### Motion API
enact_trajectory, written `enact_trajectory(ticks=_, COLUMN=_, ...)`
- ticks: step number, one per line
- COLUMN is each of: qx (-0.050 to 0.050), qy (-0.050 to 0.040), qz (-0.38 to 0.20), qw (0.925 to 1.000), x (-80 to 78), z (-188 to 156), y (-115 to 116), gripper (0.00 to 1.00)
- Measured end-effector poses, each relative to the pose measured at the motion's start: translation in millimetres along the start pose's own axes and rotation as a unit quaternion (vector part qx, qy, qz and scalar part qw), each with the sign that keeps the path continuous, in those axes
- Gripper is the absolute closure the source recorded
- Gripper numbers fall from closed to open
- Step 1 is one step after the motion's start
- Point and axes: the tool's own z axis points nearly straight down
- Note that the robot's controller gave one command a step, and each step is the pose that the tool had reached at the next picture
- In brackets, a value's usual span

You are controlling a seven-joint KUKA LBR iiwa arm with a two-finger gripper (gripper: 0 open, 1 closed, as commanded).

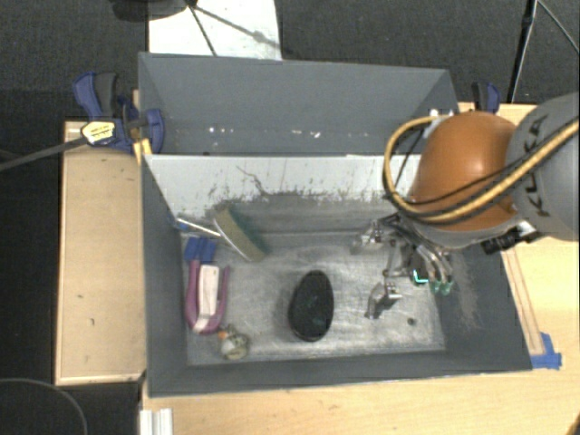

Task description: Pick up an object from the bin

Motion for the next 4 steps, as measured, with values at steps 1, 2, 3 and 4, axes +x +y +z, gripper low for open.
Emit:
enact_trajectory(ticks=1, qx=0.000, qy=-0.0024, qz=-0.061, qw=0.9982, x=-44.1, z=100.3, y=22.0, gripper=0.00)
enact_trajectory(ticks=2, qx=0.000, qy=-0.0059, qz=-0.271, qw=0.9625, x=-49.4, z=79.1, y=91.3, gripper=0.00)
enact_trajectory(ticks=3, qx=0.001, qy=-0.0035, qz=-0.292, qw=0.9563, x=-71.3, z=64.9, y=127.2, gripper=0.00)
enact_trajectory(ticks=4, qx=0.004, qy=-0.0074, qz=-0.322, qw=0.9467, x=-40.6, z=45.2, y=201.3, gripper=0.00)
